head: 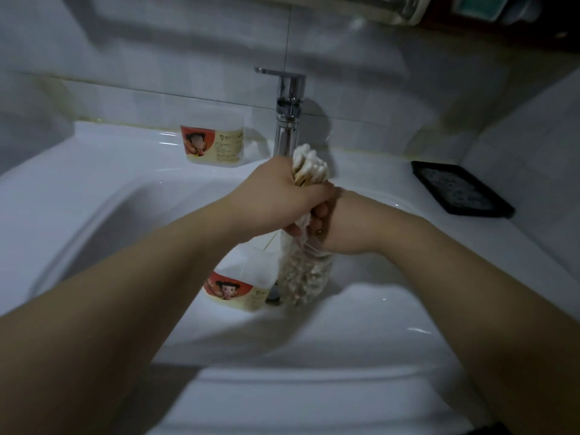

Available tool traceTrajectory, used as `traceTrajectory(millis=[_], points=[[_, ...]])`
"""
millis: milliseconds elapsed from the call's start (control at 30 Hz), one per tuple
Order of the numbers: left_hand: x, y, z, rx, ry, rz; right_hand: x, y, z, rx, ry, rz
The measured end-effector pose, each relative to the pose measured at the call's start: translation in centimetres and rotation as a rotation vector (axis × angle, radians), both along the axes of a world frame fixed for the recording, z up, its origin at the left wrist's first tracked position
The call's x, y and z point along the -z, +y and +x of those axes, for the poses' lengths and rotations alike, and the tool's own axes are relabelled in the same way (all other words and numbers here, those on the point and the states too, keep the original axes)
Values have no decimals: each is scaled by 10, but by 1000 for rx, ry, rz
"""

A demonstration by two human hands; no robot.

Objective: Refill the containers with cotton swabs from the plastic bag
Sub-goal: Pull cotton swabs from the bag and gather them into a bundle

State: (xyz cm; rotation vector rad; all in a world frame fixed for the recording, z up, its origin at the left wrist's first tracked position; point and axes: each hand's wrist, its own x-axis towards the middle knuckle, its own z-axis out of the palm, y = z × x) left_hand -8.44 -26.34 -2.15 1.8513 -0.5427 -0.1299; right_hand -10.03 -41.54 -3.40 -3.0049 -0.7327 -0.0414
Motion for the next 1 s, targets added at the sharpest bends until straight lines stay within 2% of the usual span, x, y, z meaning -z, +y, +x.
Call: traceTrajectory(millis=[67,200,233,300,433,500,733,833,1000], points=[[-6,3,0,16,-3,81,-8,-4,3,54,-18,31],[-13,16,4,88,-87,389,-31,-11,6,220,55,118],[-13,19,5,86,-79,407,-35,-12,6,233,71,152],[-12,23,8,49,-17,323,-37,-14,5,255,77,203],[-12,24,17,-75,225,-84,-44,-12,5,314,14,309],[-14,20,23,-112,306,-216,-52,-11,5,351,58,395],[-6,5,29,-199,332,-474,-65,-12,15,401,216,611],[4,5,29,-178,261,-445,-59,-18,16,396,225,715],[19,11,37,-188,-12,-201,-51,-36,13,339,212,895]])
